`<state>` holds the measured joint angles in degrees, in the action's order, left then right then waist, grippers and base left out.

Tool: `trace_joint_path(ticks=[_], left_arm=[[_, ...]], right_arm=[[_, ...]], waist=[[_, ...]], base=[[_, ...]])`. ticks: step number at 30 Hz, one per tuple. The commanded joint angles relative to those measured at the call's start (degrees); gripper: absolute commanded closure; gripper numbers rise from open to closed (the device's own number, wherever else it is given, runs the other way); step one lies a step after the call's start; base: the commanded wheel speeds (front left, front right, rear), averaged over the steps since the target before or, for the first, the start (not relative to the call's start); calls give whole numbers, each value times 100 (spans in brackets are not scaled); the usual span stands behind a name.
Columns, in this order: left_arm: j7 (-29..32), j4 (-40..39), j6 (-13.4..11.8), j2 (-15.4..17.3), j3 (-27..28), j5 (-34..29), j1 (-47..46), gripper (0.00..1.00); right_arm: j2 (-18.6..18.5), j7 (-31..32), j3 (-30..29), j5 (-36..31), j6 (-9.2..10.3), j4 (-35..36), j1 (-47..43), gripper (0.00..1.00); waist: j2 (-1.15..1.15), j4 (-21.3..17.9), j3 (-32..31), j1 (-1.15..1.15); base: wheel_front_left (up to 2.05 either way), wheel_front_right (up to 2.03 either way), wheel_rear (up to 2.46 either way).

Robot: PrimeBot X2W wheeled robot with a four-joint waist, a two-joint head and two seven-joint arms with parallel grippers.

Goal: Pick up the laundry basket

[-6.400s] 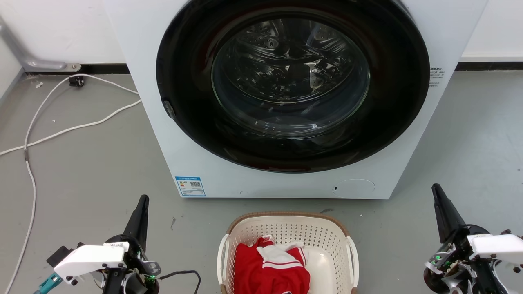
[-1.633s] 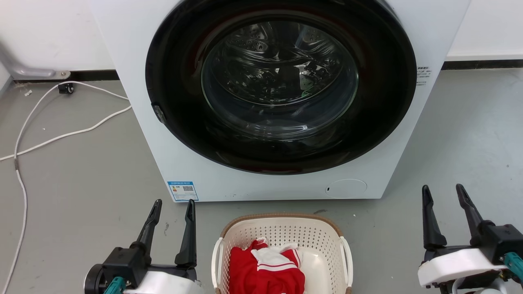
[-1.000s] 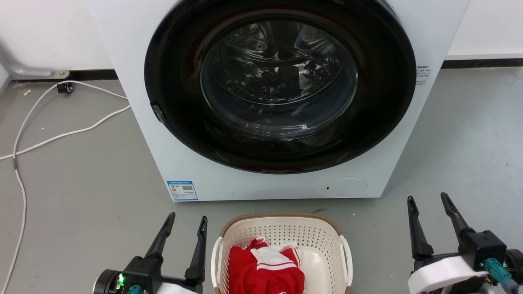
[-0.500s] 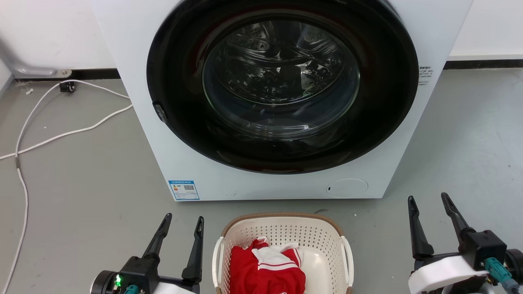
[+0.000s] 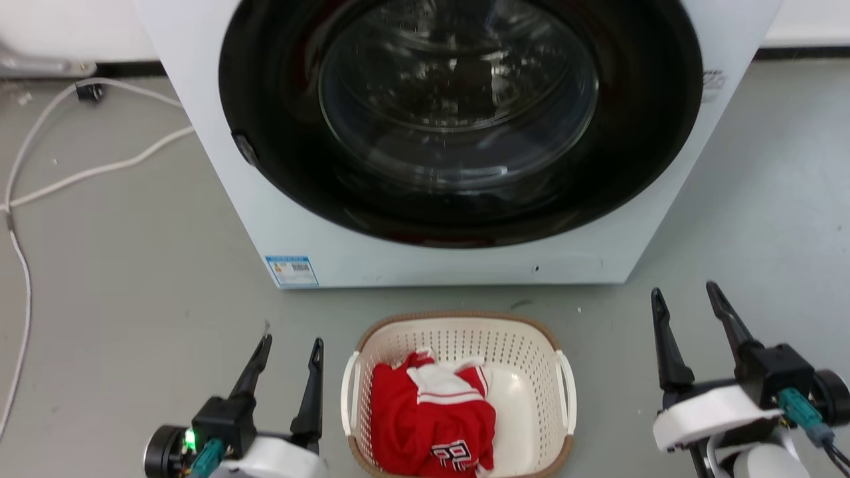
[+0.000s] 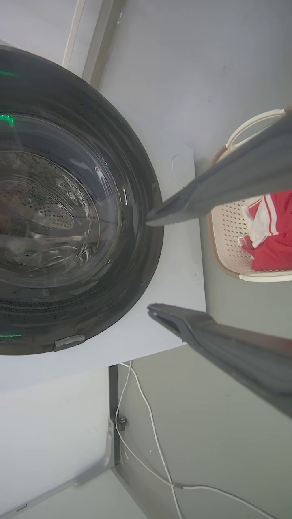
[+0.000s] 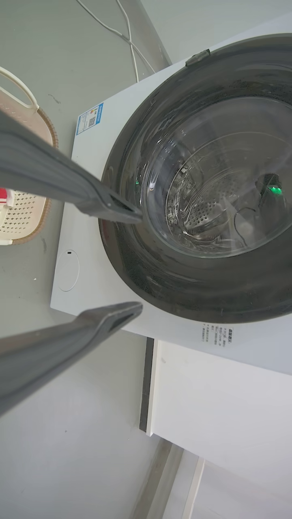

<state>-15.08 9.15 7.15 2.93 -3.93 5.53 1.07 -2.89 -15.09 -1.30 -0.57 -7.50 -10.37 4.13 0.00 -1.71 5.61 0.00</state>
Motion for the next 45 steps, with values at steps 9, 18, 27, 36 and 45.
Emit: trace_joint_path(ticks=[9, 18, 27, 36, 45], left_arm=[[-14, 663, 30, 253, -41, -79, -1177, 0], [-14, 1971, 36, 686, -456, 12, -2531, 0], [-14, 3530, 37, 879, -1239, 391, -3615, 0], [17, 4777, 31, 986, -2466, 1236, -4463, 0], [704, 4898, 31, 1194, -4027, 2683, -5143, 0]], right_arm=[[4, -11, 63, -170, 2, -554, 986, 0], [6, 178, -166, -177, 2, -1724, 2133, 0], [2, 585, -161, 359, 2, -3223, 3186, 0], [2, 923, 284, 733, 2, -4669, 4024, 0], [2, 1222, 538, 770, 2, -5815, 4707, 0]], waist=[[0, 4, 1685, 0], [0, 13, 2703, 0], [0, 72, 3323, 0], [0, 76, 3745, 0], [0, 197, 4102, 0]], base=[[0, 0, 0], [0, 0, 0], [0, 0, 0], [0, 0, 0], [0, 0, 0]])
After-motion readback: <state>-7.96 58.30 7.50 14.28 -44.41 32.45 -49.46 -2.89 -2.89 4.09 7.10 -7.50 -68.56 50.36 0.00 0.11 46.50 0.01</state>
